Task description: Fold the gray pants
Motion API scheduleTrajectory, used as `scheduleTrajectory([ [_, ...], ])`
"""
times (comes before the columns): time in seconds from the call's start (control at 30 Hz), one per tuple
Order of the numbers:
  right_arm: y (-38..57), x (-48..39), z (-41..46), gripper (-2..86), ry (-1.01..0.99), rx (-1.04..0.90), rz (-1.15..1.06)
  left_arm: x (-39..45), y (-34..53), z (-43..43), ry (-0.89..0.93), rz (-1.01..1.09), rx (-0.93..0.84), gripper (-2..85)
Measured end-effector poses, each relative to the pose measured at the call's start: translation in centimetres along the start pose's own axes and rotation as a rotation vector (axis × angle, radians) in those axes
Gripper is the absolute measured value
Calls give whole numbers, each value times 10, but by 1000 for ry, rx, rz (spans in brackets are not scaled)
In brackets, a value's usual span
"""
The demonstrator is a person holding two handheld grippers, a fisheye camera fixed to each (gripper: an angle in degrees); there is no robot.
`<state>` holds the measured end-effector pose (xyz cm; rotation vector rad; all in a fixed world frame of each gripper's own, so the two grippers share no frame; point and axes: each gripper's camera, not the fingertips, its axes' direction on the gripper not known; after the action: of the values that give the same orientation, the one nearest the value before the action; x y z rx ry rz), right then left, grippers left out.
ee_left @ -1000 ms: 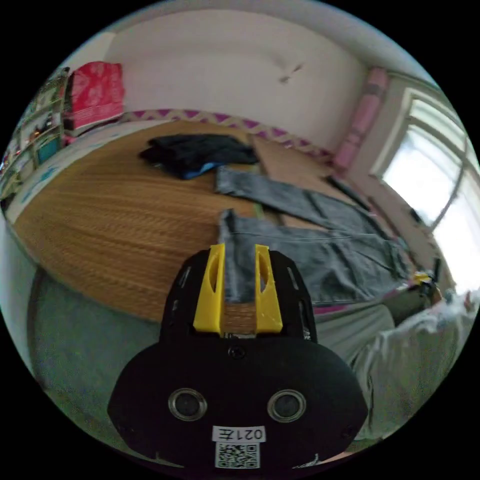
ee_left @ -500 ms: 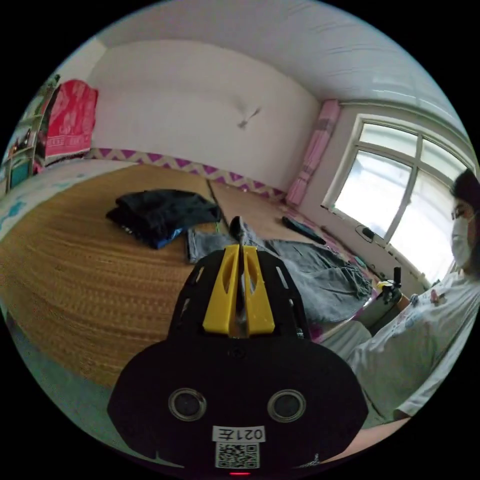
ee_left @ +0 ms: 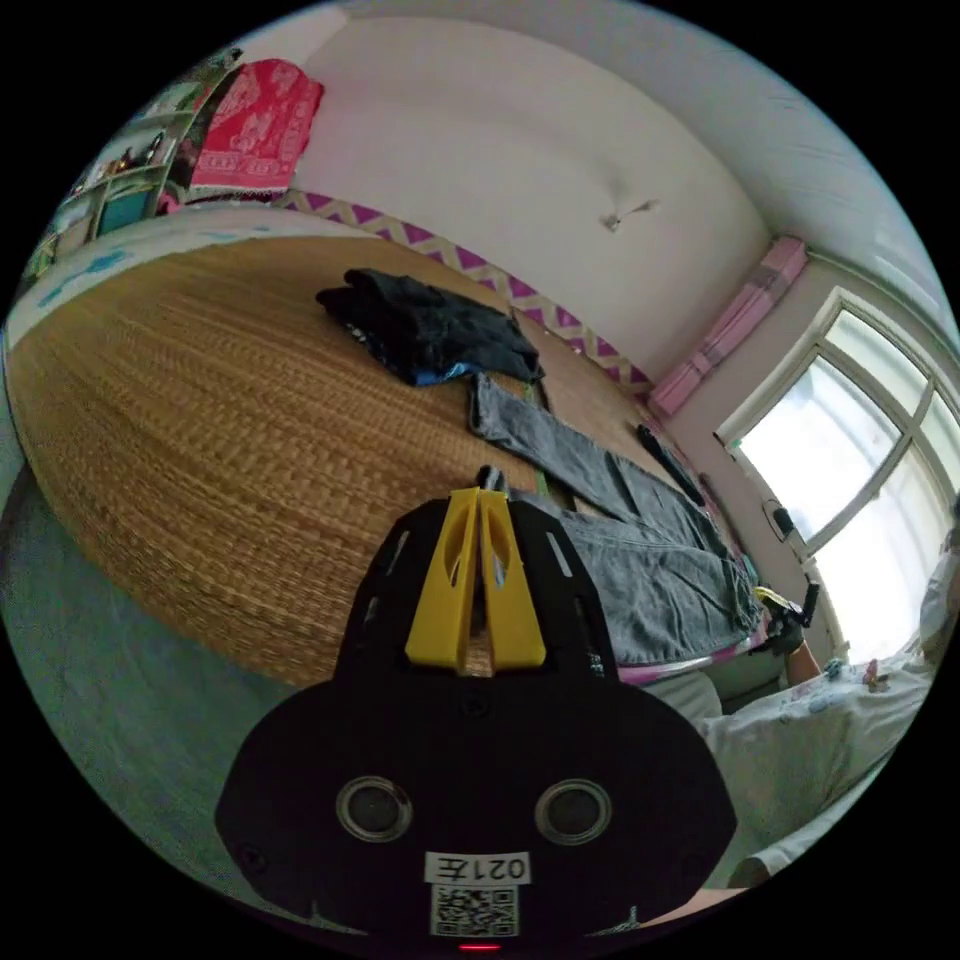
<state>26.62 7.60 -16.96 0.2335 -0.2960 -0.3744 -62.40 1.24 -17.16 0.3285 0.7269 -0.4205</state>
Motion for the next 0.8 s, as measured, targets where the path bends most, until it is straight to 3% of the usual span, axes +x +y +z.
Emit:
scheduleTrajectory([
  [0.13, -35, 29, 21, 57, 111, -91, 66, 71, -2, 23, -84, 210, -160, -10],
  [0.33, -71, 58, 92, -4, 194, -324, 92, 167, 9, 96, -63, 406, -289, -10],
  [0.67, -71, 41, 90, -7, 162, -429, 87, 160, 41, 161, -37, 270, -430, -10],
  [0.8, -59, 35, 87, -7, 166, -369, 86, 161, 48, 159, -28, 259, -419, -10],
])
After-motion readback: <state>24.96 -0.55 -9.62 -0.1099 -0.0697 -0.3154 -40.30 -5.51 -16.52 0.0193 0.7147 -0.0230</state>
